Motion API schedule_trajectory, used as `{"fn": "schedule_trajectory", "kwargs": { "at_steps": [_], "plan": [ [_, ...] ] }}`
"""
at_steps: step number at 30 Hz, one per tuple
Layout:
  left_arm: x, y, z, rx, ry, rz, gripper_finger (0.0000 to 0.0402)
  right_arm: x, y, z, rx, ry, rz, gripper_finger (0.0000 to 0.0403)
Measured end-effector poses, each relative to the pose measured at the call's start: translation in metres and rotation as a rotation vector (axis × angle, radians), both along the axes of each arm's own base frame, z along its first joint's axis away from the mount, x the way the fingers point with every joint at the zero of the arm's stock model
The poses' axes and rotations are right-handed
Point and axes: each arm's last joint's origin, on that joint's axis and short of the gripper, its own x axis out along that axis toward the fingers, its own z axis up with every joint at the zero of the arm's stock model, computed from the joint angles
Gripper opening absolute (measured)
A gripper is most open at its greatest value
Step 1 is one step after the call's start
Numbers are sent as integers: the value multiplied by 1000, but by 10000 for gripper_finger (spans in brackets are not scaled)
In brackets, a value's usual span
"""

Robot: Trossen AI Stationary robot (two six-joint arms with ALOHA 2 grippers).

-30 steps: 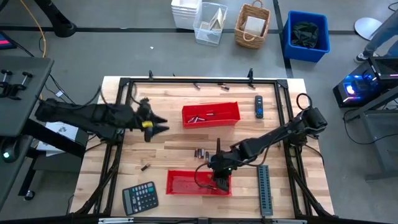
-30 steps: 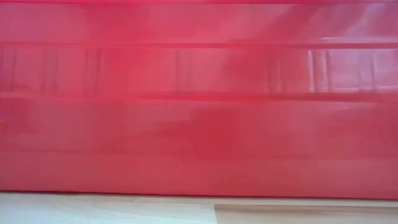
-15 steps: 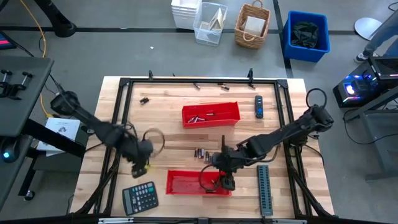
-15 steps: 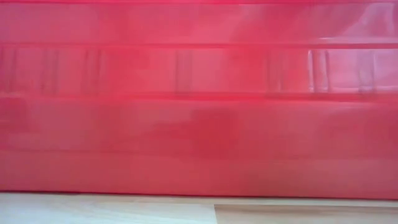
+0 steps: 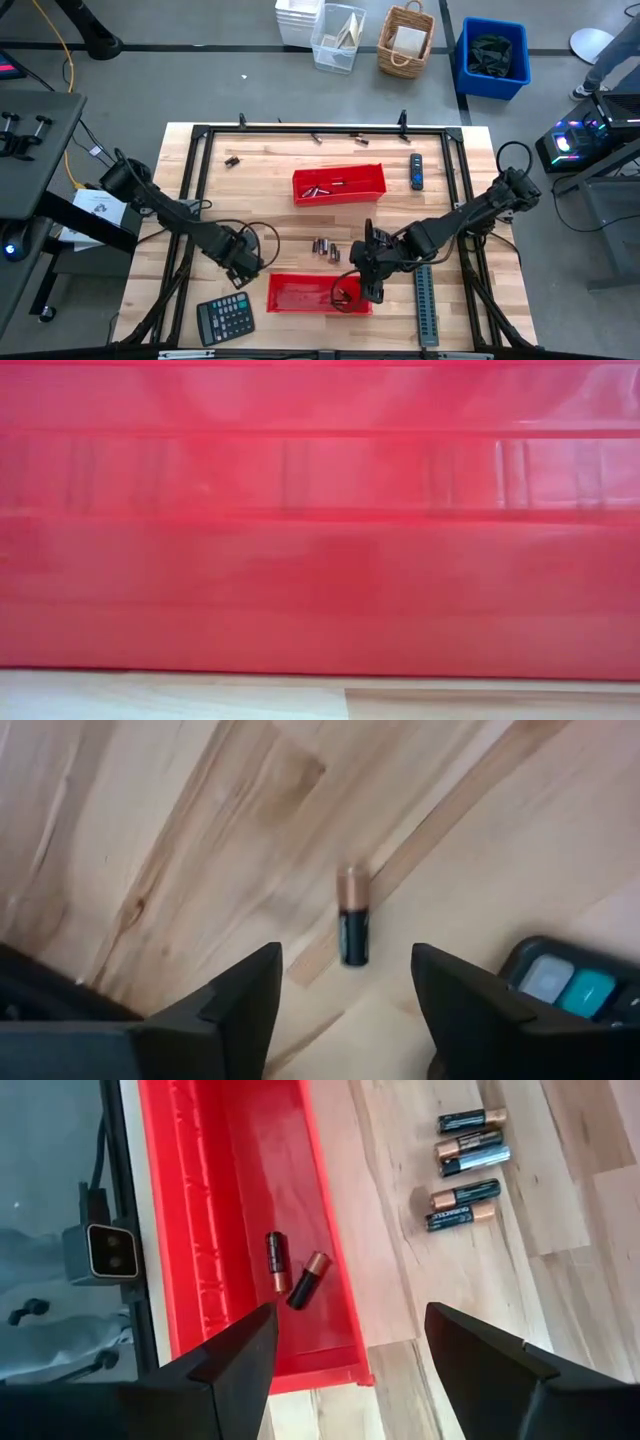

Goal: Sort batteries
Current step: Put the black battery into the bottom red bin

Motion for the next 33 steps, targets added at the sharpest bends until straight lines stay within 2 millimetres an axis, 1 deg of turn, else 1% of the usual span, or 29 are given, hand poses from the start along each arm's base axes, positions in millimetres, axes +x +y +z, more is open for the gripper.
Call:
{"fn": "schedule_trajectory", "kwargs": {
  "at_steps": [3, 8, 14, 17, 19, 21, 23, 24, 25, 26, 29, 30, 33],
  "plan": [
    [3, 3, -2, -9, -20, 19, 233, 0, 0, 0, 0, 0, -2, 250],
    [2, 3, -22, -107, -43, 60, 254, 0, 0, 0, -5, -2, -9, 250],
    [-10, 11, -44, -96, -9, 105, 259, 0, -1, 0, -18, -8, -41, 250],
    [-16, 14, -55, -133, -9, 107, 254, 0, -1, 0, -18, -9, -41, 250],
    [-19, 16, -59, -132, -5, 112, 235, 0, -1, 0, -19, -8, -41, 250],
    [-21, 17, -60, -122, 7, 117, 190, 0, -2, 0, -24, -9, -45, 250],
    [-21, 17, -59, -116, 9, 116, 117, 0, -2, 0, -36, -13, -60, 250],
    [-20, 16, -58, -127, -3, 106, 71, 0, -3, -1, -36, -7, -66, 250],
    [-19, 14, -57, -132, -16, 92, 40, -1, -3, -1, -36, -3, -71, 250],
    [-19, 13, -56, -129, -24, 86, 30, -1, -3, -1, -33, 1, -78, 250],
    [-17, 9, -47, -103, -46, 55, 30, -4, -3, 0, -33, 15, -98, 250],
    [-16, 8, -40, -92, -71, 42, 30, -7, -3, 2, -40, 20, -105, 250],
    [-15, 8, -7, -83, -218, 29, 30, -19, -4, 14, -63, -2, -144, 250]
  ]
}}
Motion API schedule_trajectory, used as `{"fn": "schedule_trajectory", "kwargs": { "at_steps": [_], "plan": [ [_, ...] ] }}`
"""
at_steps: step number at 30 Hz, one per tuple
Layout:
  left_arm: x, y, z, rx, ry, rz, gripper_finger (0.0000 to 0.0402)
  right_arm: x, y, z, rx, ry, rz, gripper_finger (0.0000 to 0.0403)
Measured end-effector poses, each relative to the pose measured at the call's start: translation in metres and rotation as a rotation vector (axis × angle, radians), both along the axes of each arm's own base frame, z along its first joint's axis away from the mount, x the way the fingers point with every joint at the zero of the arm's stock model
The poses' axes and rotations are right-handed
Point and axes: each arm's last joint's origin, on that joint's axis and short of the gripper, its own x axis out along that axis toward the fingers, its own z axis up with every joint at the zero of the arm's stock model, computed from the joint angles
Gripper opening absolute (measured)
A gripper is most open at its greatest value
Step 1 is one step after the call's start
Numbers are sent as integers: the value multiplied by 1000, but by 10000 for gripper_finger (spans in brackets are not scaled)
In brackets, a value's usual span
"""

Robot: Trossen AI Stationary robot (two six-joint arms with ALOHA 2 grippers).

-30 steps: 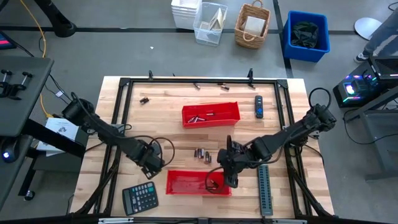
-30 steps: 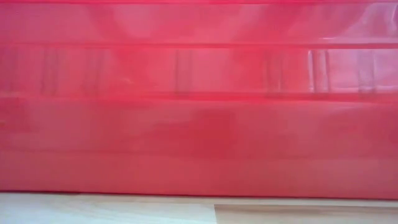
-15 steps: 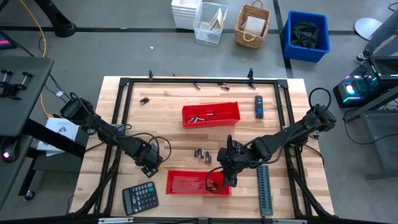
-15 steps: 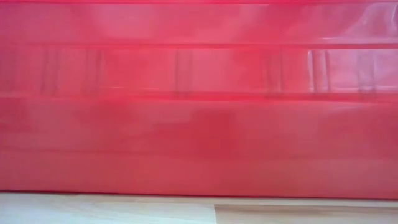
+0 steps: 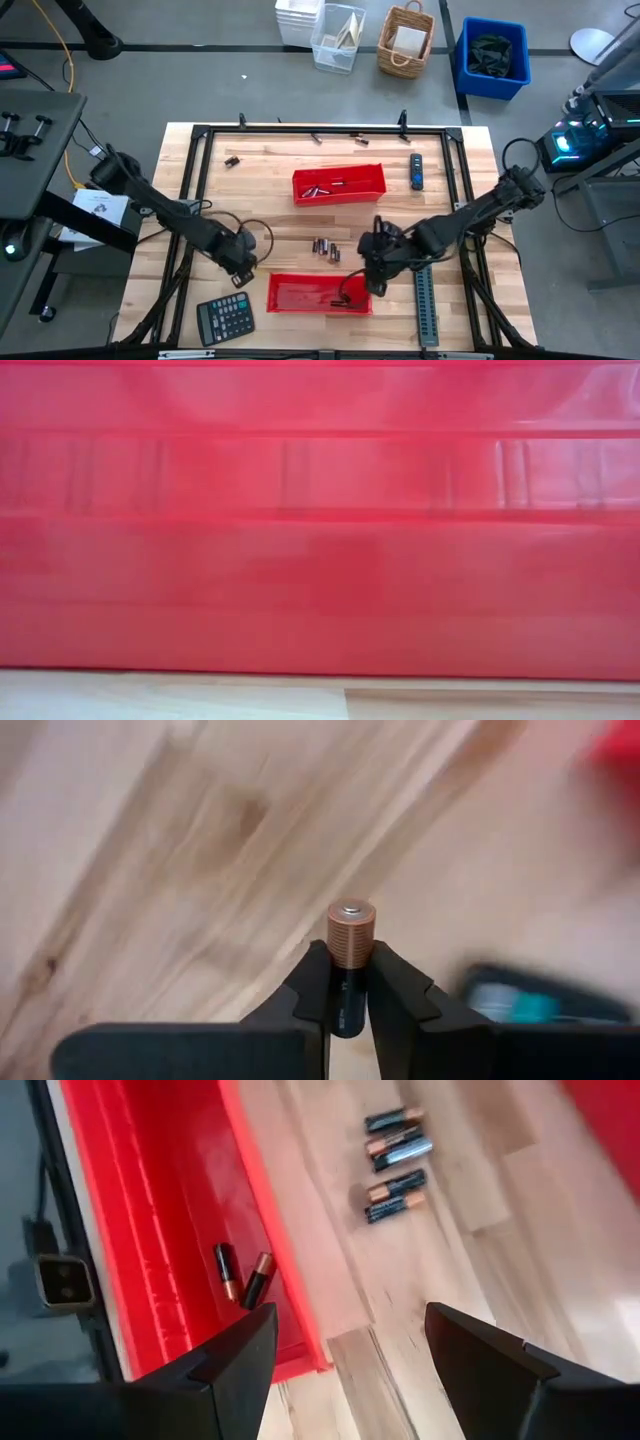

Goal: Sort batteries
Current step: Put the black battery into the bottom red bin

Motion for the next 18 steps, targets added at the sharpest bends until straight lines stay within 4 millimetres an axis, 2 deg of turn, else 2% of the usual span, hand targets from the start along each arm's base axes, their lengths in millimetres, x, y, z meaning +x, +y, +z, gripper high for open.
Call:
{"fn": "schedule_trajectory", "kwargs": {
  "at_steps": [4, 8, 10, 12, 18],
  "plan": [
    [-6, 12, 46, 35, -222, 89, 30, -24, -6, 23, -29, -64, -109, 250],
    [-5, 20, 91, 87, -571, 115, 30, -50, -11, 42, -54, -146, -241, 250],
    [7, 15, 110, 85, -752, 41, 30, -60, -12, 49, -68, -185, -287, 250],
    [24, 7, 118, 97, -830, -48, 30, -67, -13, 53, -75, -205, -316, 250],
    [88, -29, 119, 162, -802, -470, 30, -74, -15, 55, -83, -202, -327, 250]
  ]
}}
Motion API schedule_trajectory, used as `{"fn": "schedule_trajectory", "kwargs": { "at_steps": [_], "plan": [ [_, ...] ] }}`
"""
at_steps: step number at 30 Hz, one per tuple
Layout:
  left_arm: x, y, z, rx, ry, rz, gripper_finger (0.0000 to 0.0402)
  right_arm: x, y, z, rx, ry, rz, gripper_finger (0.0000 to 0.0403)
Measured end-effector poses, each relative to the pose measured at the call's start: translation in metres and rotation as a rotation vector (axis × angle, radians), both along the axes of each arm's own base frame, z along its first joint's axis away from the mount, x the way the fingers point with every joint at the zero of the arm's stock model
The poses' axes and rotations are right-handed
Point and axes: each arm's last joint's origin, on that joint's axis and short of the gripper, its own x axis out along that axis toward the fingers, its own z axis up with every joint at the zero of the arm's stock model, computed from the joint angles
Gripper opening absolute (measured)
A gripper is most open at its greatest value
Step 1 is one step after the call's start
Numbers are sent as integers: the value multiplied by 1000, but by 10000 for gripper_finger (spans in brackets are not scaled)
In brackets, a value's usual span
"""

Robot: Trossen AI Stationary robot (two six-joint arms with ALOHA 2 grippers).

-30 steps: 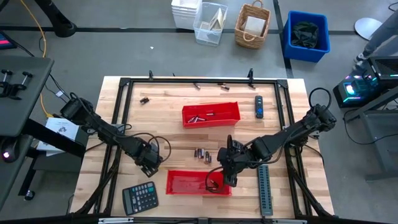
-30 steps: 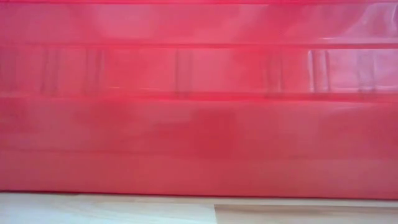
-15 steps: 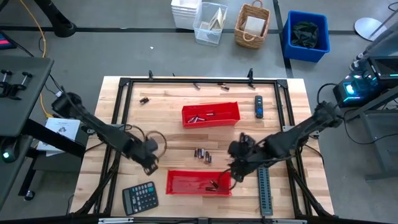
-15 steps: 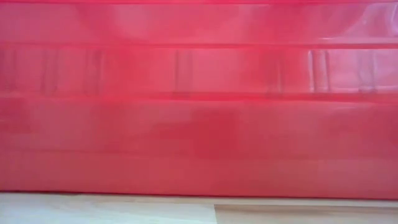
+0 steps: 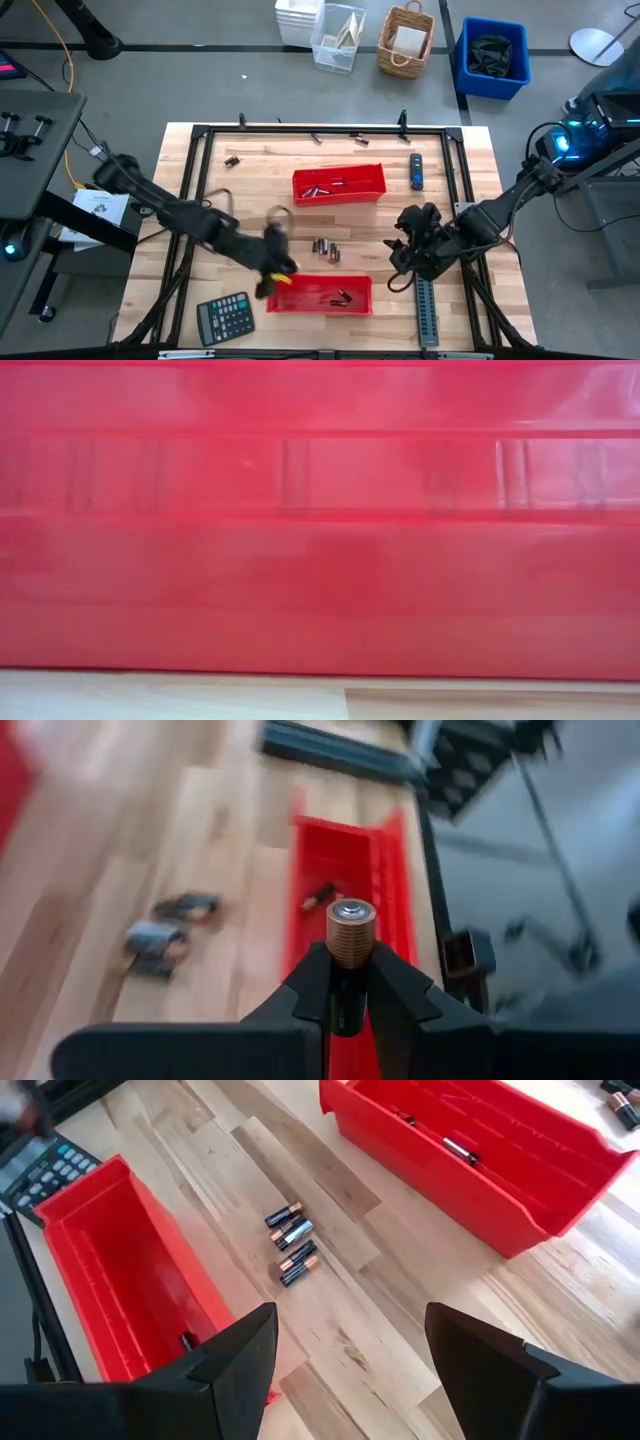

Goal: Sort batteries
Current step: Put the black battery into the bottom red bin

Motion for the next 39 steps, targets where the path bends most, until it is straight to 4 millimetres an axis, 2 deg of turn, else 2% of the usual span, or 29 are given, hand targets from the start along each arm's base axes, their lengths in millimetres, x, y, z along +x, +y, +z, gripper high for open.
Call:
{"fn": "schedule_trajectory", "kwargs": {
  "at_steps": [4, 7, 12, 17, 19, 21, 25, 28, 30, 36, 39],
  "plan": [
    [33, -20, -22, 130, 86, -182, 30, 0, 0, 0, 1, 2, 2, 250],
    [50, -30, -36, 122, 131, -227, 31, 0, 0, 0, 2, 9, 12, 250],
    [65, -38, -49, 84, 187, -202, 105, 0, 1, -1, -9, 35, 58, 250],
    [68, -36, -33, 38, 228, -183, 184, -1, 0, -1, -50, 55, 93, 250],
    [65, -29, -22, 72, 307, -161, 204, -1, -1, -1, -64, 49, 90, 250],
    [59, -16, -8, 144, 376, -68, 215, -1, -1, 0, -72, 39, 75, 250],
    [38, 26, 19, 317, 402, 207, 221, 3, -7, -1, -26, 29, 2, 250],
    [18, 74, 22, 350, 478, 374, 221, 8, -16, -1, -5, 35, -37, 250],
    [1, 115, 15, 310, 564, 459, 222, 11, -21, -1, -2, 34, -57, 250],
    [-57, 246, -31, 85, 840, 797, 222, 20, -41, -1, -26, 42, -111, 250],
    [-87, 297, -54, 14, 936, 913, 223, 27, -55, -1, -19, 29, -172, 250]
  ]
}}
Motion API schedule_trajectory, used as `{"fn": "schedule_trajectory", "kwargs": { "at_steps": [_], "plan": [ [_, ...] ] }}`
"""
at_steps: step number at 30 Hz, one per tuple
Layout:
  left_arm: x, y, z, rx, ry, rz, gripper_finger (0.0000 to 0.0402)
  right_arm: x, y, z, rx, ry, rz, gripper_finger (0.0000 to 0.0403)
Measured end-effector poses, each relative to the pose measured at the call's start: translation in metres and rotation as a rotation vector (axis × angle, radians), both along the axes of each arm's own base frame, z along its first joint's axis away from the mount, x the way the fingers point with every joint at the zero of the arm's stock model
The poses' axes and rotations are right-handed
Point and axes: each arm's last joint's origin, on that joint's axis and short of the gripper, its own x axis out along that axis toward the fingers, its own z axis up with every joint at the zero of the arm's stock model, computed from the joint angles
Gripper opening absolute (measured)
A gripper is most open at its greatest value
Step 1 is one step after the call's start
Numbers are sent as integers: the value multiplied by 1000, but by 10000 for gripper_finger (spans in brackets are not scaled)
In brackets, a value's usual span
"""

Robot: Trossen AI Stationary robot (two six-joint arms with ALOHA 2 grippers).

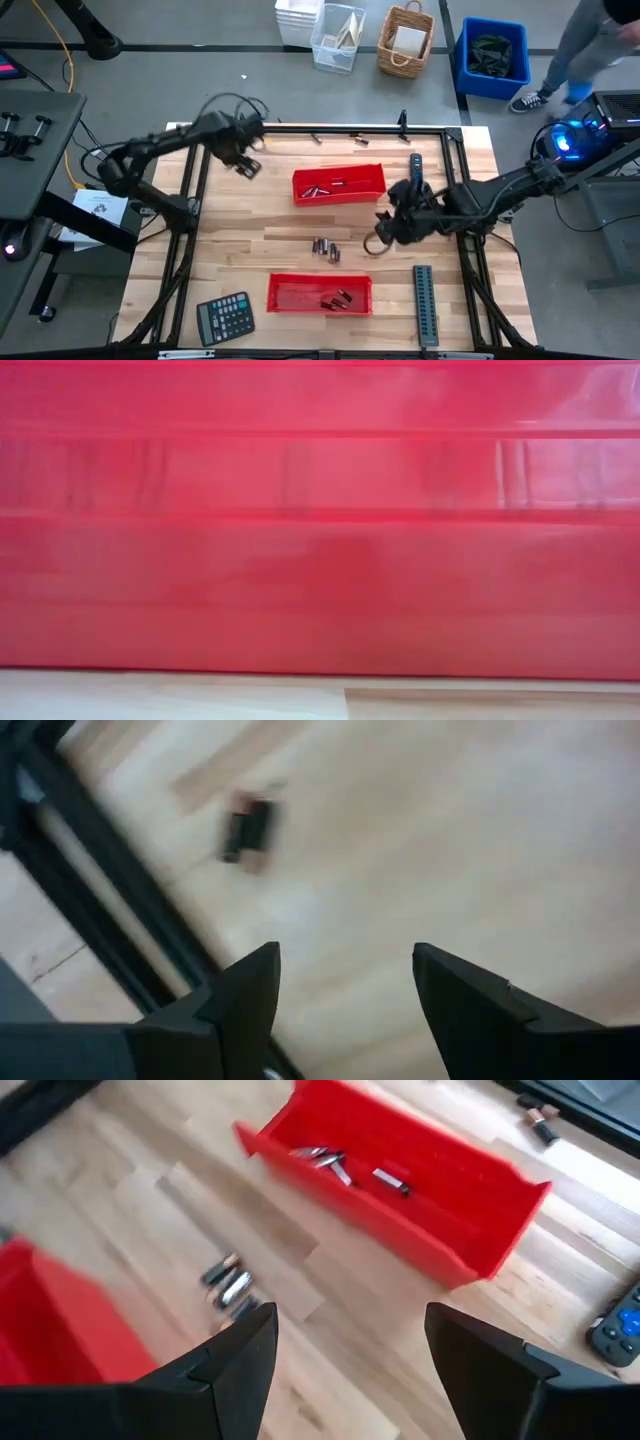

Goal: Sort batteries
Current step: Put the black battery into the bottom red bin

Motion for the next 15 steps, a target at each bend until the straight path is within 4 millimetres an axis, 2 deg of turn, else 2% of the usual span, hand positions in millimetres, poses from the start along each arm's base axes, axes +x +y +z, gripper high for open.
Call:
{"fn": "schedule_trajectory", "kwargs": {
  "at_steps": [3, 6, 15],
  "plan": [
    [-18, 34, -19, -54, 28, 46, 223, 8, -13, 2, 17, -43, -59, 250],
    [-24, 57, -34, -65, 35, 45, 223, 15, -25, 4, 35, -91, -111, 250],
    [-20, 90, -89, -189, 127, 30, 223, 23, -51, 5, 89, -108, -162, 250]
  ]
}}
